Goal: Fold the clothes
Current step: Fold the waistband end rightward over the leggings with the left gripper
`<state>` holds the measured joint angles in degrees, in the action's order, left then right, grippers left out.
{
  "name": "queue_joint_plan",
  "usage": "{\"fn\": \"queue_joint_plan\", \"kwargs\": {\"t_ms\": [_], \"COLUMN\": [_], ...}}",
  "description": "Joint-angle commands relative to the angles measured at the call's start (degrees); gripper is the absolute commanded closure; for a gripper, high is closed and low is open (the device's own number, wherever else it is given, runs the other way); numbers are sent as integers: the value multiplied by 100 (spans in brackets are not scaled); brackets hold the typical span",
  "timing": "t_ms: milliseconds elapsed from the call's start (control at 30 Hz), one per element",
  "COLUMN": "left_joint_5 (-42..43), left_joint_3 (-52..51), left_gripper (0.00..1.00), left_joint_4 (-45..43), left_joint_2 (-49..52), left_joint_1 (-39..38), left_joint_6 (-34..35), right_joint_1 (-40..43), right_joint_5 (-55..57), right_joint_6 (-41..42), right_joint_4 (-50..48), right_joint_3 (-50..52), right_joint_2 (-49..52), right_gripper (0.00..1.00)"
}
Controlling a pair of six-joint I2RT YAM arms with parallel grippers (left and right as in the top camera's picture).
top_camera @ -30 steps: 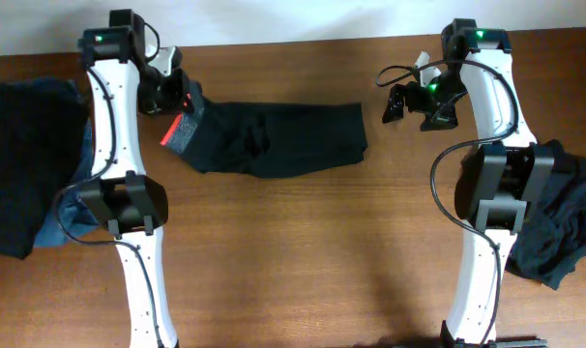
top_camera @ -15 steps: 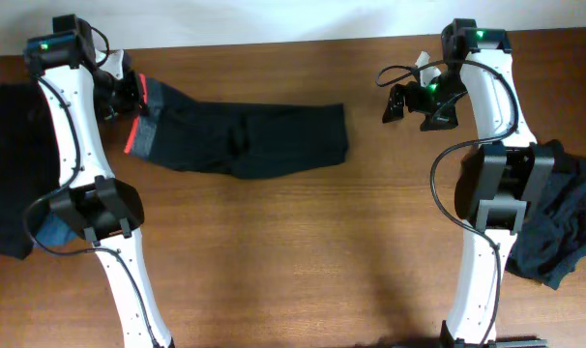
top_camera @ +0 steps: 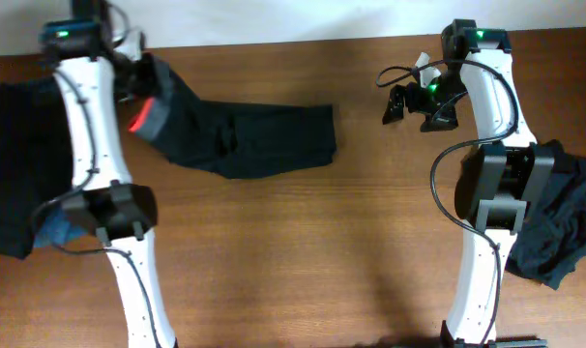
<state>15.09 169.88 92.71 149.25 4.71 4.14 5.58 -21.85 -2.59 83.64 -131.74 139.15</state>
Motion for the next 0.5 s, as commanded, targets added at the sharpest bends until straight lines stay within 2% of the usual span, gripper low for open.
{"fn": "queue_joint_plan", "kwargs": {"t_ms": [0, 467], "left_joint_5": [0, -1027], "left_joint_3": [118, -24], "left_gripper": [99, 96], "left_joint_4": [-260, -1213], "left_joint_2": [-197, -195], "left_joint_1": [-597, -2481], "left_joint_6": [61, 269], "right_joint_1": [-37, -37], "right_joint_5": [70, 70], "right_joint_6": [0, -2], "right_joint_4": [37, 39], "right_joint_3": [-4, -4], "right_joint_2": [9, 9], "right_gripper": [1, 1]}}
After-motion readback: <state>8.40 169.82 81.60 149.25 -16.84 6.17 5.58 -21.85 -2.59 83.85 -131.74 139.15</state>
